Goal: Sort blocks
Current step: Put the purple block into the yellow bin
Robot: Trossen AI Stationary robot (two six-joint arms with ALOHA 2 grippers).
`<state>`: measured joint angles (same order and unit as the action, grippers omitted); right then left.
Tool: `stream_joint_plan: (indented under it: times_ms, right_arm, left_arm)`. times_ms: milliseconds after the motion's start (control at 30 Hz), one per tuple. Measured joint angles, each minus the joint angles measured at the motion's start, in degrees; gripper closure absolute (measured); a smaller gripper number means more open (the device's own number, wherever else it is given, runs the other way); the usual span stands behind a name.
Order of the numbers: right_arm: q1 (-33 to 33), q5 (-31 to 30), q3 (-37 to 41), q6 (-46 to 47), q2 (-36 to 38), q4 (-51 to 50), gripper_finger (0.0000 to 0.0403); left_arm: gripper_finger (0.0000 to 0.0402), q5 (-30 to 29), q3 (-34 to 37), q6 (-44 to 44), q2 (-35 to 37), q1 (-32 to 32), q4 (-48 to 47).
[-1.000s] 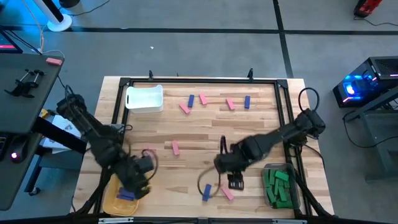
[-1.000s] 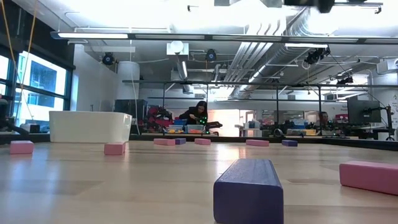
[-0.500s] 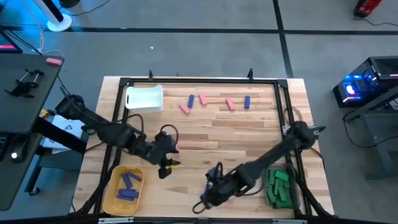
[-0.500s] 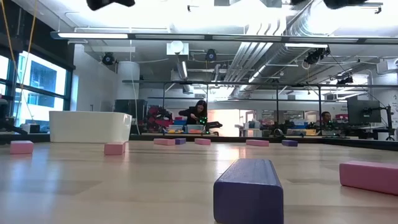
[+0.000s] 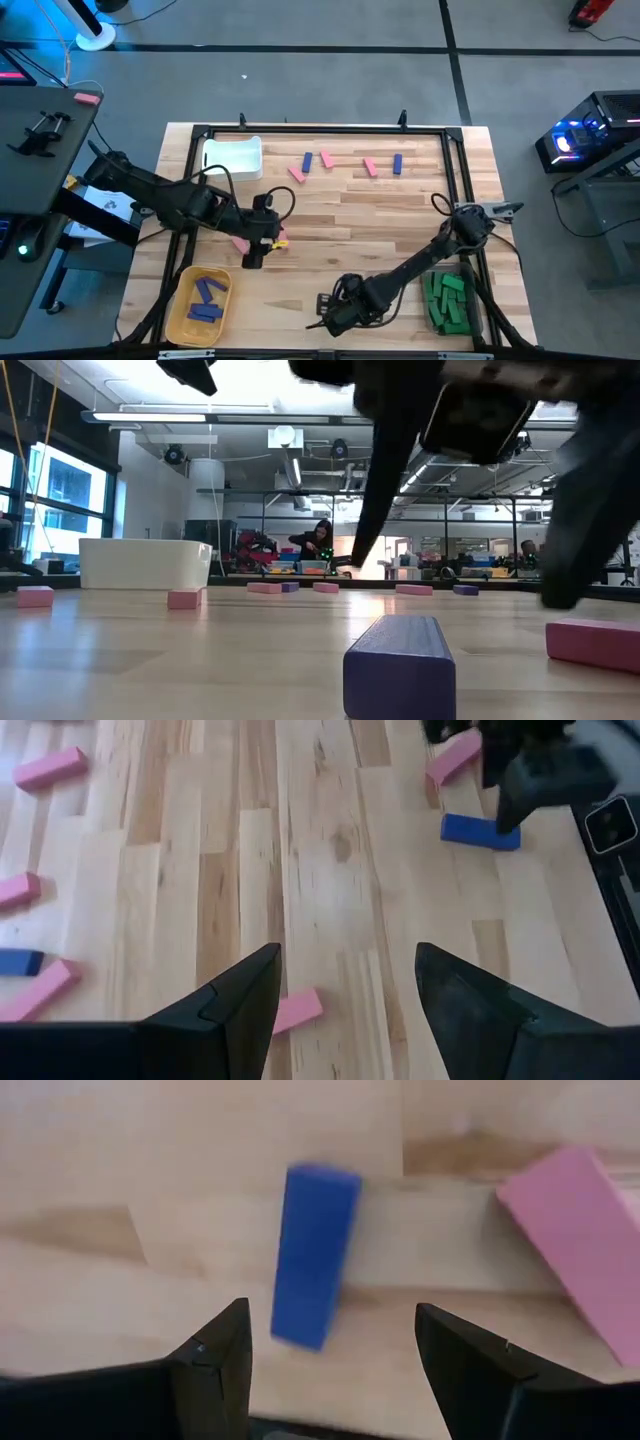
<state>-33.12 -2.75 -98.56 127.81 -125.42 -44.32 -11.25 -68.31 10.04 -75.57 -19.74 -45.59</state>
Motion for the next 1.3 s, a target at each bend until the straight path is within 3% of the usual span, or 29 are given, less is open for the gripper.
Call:
stream_joint_plan:
  times_ms: [167,333,633,767,933,1133,1300]
  right_arm:
    - [2.32,0.3,-0.02,0.37,-0.87,0.05,0.019]
    - [4.14,7.16,-0.07,-0.65,-2.42,-1.87,0.019]
    - [4.27,7.54,-0.11,-3.07,-3.29,-2.16,0.0194]
    - [3.74,7.82,-0.13,-4.09,-3.29,-3.83,0.0247]
    - [3.07,5.82,-0.13,-3.79,-3.26,-3.82,0.0377]
    - [3.2,3.58,0.09,-7.9,-1.49,-3.94,0.0378]
    - [4.56,-9.91,0.04,-12.86,5.09,-3.57,0.0397]
  left_arm:
    - [0.0186,0.05,0.0,-0.26,0.0,1.05,1.48]
    - [0.0186,0.06,0.0,0.16,0.0,1.04,2.54]
    - [0.0186,0.02,0.0,0.37,0.0,1.04,4.58]
    - [0.0186,0.02,0.0,0.39,0.13,1.04,6.97]
    - [0.0186,0.16,0.0,-0.4,2.0,1.04,7.37]
    - [0.0186,0.17,0.02,-3.62,9.33,1.04,7.39]
    - [0.0186,-0.42,0.0,-7.14,15.91,1.04,7.55]
